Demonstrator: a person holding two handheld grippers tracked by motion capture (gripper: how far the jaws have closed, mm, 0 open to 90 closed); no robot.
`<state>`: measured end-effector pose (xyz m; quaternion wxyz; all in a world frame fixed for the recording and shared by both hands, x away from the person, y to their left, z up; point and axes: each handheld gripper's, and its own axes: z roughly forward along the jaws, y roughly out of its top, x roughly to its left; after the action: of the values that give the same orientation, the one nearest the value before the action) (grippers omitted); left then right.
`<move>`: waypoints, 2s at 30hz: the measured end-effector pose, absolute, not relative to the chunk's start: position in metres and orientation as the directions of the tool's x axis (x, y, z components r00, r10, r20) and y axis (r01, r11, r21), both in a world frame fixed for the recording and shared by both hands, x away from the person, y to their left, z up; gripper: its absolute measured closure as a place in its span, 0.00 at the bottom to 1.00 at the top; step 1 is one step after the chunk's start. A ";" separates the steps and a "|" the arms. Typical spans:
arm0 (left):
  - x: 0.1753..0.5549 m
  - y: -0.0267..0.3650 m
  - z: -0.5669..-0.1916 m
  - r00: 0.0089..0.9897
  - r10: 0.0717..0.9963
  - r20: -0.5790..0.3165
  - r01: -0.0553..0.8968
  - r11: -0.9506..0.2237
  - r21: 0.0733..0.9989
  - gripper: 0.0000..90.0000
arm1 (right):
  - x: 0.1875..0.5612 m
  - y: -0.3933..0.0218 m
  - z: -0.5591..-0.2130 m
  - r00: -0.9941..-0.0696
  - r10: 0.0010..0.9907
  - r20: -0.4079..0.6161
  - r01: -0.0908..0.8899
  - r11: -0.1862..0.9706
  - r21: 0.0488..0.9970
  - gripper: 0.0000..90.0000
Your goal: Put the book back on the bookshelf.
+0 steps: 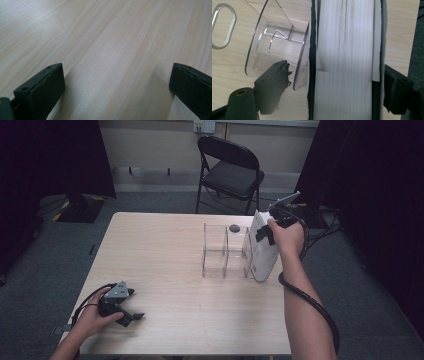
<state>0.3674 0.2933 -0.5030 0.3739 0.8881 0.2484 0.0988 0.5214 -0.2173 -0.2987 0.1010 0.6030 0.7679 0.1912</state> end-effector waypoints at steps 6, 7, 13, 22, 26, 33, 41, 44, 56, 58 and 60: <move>0.367 0.293 -0.503 0.857 0.515 -0.011 0.367 -0.597 0.713 0.00 | 0.516 -0.217 -0.298 -0.286 0.956 0.060 0.880 0.237 0.411 0.19; 0.367 0.293 -0.503 0.857 0.515 -0.011 0.368 -0.597 0.713 0.00 | 0.515 -0.217 -0.298 -0.288 0.956 0.060 0.881 0.240 0.408 0.19; 0.367 0.293 -0.503 0.856 0.516 -0.010 0.368 -0.597 0.713 0.00 | 0.509 -0.218 -0.297 -0.313 0.948 0.060 0.874 0.262 0.410 0.19; 0.367 0.293 -0.503 0.856 0.517 -0.010 0.369 -0.596 0.713 0.00 | 0.502 -0.223 -0.297 -0.315 0.946 0.078 0.871 0.256 0.419 0.18; 0.367 0.293 -0.503 0.856 0.517 -0.010 0.369 -0.596 0.713 0.00 | 0.499 -0.225 -0.299 -0.328 0.941 0.087 0.869 0.264 0.420 0.19; 0.367 0.293 -0.503 0.856 0.517 -0.010 0.369 -0.596 0.713 0.00 | 0.495 -0.226 -0.300 -0.333 0.937 0.107 0.866 0.259 0.428 0.18; 0.367 0.293 -0.503 0.856 0.517 -0.010 0.369 -0.597 0.713 0.00 | 0.491 -0.226 -0.302 -0.342 0.933 0.111 0.863 0.265 0.431 0.18; 0.367 0.293 -0.503 0.856 0.517 -0.010 0.369 -0.596 0.713 0.00 | 0.489 -0.229 -0.303 -0.347 0.930 0.121 0.863 0.266 0.429 0.18; 0.367 0.293 -0.503 0.856 0.517 -0.010 0.368 -0.597 0.713 0.00 | 0.480 -0.230 -0.307 -0.358 0.925 0.126 0.858 0.272 0.435 0.18; 0.367 0.293 -0.503 0.856 0.516 -0.010 0.368 -0.597 0.713 0.00 | 0.478 -0.232 -0.309 -0.361 0.924 0.129 0.855 0.273 0.441 0.18; 0.367 0.293 -0.503 0.856 0.517 -0.010 0.368 -0.597 0.713 0.00 | 0.476 -0.232 -0.310 -0.365 0.923 0.125 0.855 0.279 0.436 0.18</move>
<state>0.3673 0.2931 -0.5029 0.3737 0.8879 0.2491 0.0991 0.4762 -0.2323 -0.3096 0.0764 0.5583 0.7961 0.2205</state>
